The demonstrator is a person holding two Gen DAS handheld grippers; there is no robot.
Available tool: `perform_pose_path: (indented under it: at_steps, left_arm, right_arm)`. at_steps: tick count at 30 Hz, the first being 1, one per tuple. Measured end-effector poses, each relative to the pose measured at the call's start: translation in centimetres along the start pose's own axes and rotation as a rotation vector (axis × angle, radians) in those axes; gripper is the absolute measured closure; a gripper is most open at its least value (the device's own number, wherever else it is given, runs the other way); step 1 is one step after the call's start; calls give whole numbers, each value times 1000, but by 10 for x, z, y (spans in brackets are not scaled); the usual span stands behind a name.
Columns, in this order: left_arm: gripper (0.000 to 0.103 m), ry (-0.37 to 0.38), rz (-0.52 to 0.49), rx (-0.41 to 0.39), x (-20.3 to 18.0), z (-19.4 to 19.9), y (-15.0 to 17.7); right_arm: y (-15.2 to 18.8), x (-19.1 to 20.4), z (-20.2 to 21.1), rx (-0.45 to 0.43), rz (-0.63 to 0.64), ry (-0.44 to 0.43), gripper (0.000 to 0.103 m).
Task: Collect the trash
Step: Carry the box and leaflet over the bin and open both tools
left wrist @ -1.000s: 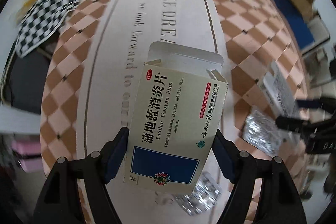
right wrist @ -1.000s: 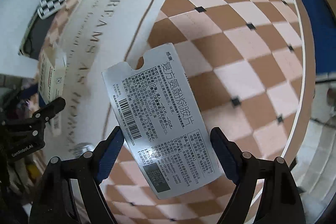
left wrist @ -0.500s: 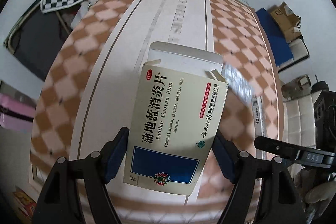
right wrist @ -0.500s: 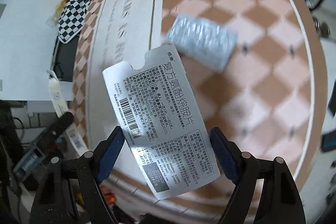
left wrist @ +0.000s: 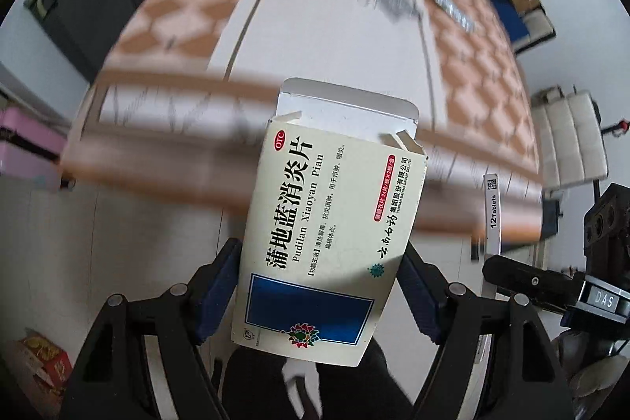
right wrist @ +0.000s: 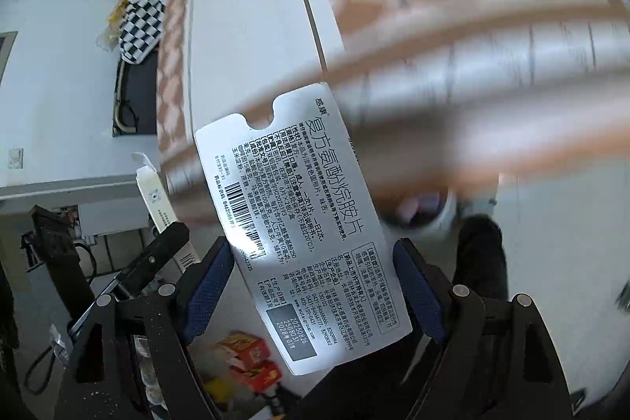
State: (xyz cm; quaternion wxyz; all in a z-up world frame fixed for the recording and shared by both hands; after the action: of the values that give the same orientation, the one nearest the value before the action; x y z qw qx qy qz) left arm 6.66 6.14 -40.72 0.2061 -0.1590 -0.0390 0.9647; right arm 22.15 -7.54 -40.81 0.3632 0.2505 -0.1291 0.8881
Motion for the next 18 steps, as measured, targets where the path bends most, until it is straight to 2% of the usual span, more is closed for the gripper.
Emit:
perform_pose_path:
  at_steps: [4,8,13,15,18]
  left_arm:
    - [28,-30,-8,61,22,-21,45]
    - [29,-53,16,127,35,-58,76]
    - [28,-72,29,185,42,-120,93]
    - [28,-48,56,236,45,-156,98]
    - [28,-10,110,304,50,-211,98]
  right_arm:
    - [74,-9,-30,41,-62,-12,19]
    - [121,-33,-65,90,-111,-13,19]
    - [144,-71,-114,119,-151,-1,19]
    - [151,-95,-127,121,-161,10,20]
    - [144,-127,-163,120,-199,22,20]
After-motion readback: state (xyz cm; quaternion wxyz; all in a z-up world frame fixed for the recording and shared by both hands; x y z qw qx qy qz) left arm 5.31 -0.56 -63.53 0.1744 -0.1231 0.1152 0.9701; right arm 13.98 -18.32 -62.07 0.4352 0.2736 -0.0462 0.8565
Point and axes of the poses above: each gripper's, at about its wrist camera, not at the fingertips, and z roughly against the way its jaws point, x to its left, y to its underside, the point moved 8 cm from there along -z, roughly the way its jaws point, and after that the axes turned 13 degrees about z, right-handed, at the moved point
